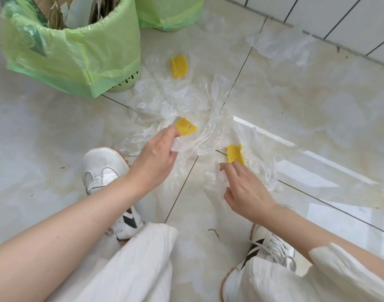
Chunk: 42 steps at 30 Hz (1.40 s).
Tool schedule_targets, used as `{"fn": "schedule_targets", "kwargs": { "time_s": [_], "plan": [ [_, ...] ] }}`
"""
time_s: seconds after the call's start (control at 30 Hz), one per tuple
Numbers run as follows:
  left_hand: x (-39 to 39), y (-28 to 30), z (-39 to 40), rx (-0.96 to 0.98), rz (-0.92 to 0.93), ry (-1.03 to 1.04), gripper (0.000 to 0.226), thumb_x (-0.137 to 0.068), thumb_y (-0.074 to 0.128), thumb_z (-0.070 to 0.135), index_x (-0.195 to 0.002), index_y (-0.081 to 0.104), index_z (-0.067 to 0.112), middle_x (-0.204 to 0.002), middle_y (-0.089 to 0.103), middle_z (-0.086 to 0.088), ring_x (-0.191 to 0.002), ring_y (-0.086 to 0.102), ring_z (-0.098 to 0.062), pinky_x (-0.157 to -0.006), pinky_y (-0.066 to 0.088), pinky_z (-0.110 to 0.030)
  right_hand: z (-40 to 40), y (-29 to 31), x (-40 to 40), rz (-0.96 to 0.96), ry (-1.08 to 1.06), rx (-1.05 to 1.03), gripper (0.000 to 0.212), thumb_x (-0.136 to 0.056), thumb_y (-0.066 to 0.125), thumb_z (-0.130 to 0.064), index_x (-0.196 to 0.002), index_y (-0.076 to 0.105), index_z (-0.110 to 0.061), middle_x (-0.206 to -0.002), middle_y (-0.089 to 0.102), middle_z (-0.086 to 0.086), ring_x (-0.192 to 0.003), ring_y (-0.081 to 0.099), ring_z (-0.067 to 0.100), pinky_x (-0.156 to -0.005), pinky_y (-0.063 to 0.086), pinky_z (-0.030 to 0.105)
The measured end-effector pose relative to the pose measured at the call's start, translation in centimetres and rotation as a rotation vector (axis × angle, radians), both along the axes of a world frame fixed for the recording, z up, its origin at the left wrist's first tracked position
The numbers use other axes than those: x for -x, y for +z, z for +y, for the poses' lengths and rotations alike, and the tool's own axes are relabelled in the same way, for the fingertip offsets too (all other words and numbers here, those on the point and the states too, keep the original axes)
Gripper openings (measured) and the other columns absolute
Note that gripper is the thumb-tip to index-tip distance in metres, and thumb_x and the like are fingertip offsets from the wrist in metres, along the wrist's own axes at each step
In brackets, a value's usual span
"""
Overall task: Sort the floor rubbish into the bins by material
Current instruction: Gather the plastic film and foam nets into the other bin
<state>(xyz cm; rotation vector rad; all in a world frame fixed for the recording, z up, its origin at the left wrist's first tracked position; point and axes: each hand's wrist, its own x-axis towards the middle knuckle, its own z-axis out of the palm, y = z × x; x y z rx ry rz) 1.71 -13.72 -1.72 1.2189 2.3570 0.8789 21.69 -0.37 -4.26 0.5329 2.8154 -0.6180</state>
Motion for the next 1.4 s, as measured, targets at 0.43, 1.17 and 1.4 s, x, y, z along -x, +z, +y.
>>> {"fn": "schedule_targets", "kwargs": {
  "time_s": [0.43, 1.17, 1.4],
  "plan": [
    [1.0, -4.7, 0.5, 0.838, 0.531, -0.127, 0.031, -0.087, 0.042, -0.002, -0.117, 0.042, 0.005, -0.122, 0.041, -0.014, -0.110, 0.043, -0.033, -0.082, 0.038, -0.036, -1.0, -2.9, 0.9, -0.318, 0.126, -0.316, 0.051, -0.043, 0.076, -0.001, -0.089, 0.057, -0.009, -0.112, 0.055, 0.019, -0.081, 0.054, 0.036, -0.065, 0.049, 0.042],
    [-0.7, -2.8, 0.6, 0.470, 0.267, -0.212, 0.034, -0.072, 0.039, -0.015, -0.100, 0.049, 0.003, -0.095, 0.048, -0.015, -0.070, 0.043, -0.032, -0.056, 0.026, -0.036, 0.4, 0.6, -3.0, -0.134, 0.002, -0.301, 0.037, -0.040, 0.054, 0.013, -0.070, 0.055, -0.009, -0.079, 0.053, 0.009, -0.071, 0.047, 0.031, -0.052, 0.037, 0.034],
    [-1.6, -2.0, 1.7, 0.414, 0.246, -0.134, 0.023, -0.080, 0.050, 0.000, -0.102, 0.046, 0.006, -0.101, 0.041, -0.010, -0.059, 0.037, -0.031, -0.053, 0.029, -0.035, 0.5, -1.9, -3.0, -0.340, -0.165, -0.233, 0.037, -0.068, 0.048, 0.015, -0.100, 0.055, -0.004, -0.115, 0.045, 0.020, -0.092, 0.046, 0.037, -0.062, 0.040, 0.040]
  ]
}}
